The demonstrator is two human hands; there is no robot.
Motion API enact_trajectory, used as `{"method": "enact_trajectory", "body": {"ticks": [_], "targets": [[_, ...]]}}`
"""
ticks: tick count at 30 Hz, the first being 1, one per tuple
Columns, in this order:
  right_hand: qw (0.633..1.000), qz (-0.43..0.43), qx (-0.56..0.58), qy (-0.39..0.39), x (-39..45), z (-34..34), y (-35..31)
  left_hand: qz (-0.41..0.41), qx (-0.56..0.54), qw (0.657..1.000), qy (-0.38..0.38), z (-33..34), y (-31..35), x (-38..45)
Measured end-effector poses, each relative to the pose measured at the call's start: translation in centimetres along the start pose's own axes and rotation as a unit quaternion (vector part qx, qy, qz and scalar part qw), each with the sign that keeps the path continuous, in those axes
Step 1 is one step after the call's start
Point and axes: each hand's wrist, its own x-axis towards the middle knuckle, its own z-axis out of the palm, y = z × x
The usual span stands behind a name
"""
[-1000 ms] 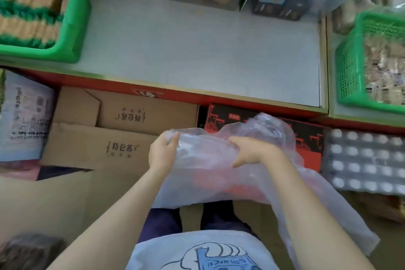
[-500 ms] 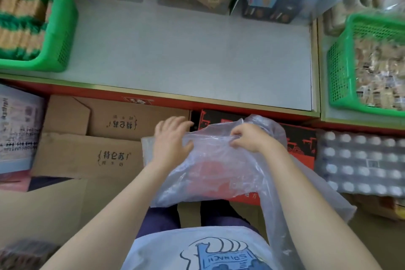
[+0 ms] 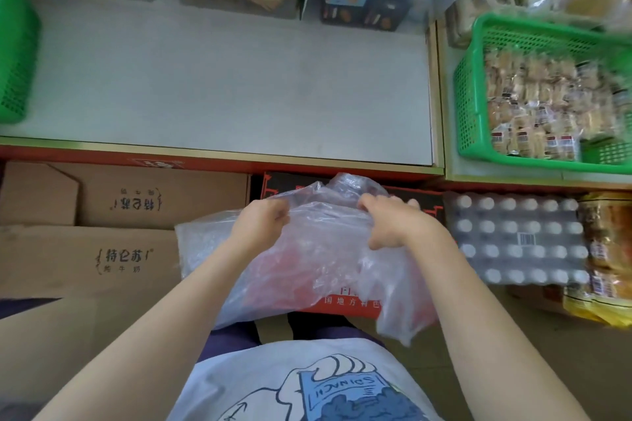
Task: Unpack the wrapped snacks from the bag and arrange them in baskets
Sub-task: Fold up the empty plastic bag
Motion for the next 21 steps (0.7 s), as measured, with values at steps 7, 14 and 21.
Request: {"method": "enact_trajectory", "body": {"ticks": [7,14,21], "targets": [[0.965,-0.046,0.255,0.025,-0.1,0.8,6.7,0.014,0.032,0.999,0.025,0.8,2.9,-1.0],[0.948,-0.069,0.311,0.027,0.2,2.2,8.0,0.131,0.105,0.986,-0.011,3.8,11.4,-0.5],[0.983,0.026,0.174,0.048,-2.0,2.5,15.0,0.029,0.051,0.998,0.008,5.2,10.5,-0.1]]}}
